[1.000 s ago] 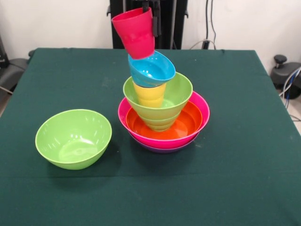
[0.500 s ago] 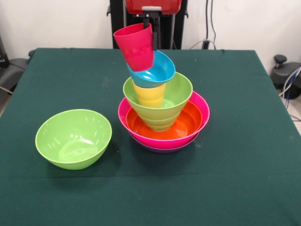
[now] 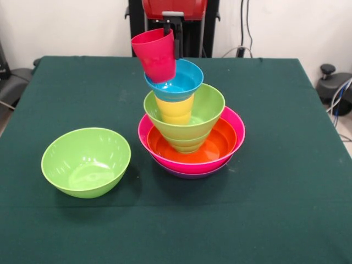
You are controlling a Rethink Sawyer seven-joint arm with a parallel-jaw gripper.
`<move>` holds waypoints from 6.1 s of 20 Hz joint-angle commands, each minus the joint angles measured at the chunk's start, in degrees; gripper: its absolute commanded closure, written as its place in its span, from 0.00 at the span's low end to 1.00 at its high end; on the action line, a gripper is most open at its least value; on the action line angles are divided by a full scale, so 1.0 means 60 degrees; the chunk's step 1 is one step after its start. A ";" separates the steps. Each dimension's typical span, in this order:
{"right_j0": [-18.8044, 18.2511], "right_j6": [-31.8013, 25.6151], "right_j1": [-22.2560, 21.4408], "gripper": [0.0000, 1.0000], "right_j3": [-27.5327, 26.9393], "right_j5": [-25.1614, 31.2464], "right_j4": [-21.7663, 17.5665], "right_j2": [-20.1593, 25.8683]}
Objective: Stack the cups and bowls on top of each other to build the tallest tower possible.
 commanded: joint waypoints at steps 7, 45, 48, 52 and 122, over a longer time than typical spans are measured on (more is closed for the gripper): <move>0.0442 0.0225 -0.0014 1.00 0.0555 -0.0295 -0.0527 -0.0344; -0.1261 -0.1912 -0.2572 0.00 0.1224 0.2107 0.2465 0.1660; -0.1370 -0.2028 -0.2851 0.00 0.1163 0.2508 0.2819 0.1883; -0.1522 -0.2196 -0.3019 0.00 0.1089 0.2852 0.3061 0.2111; -0.0643 0.0883 0.0156 0.00 0.2226 -0.1920 -0.3150 -0.0654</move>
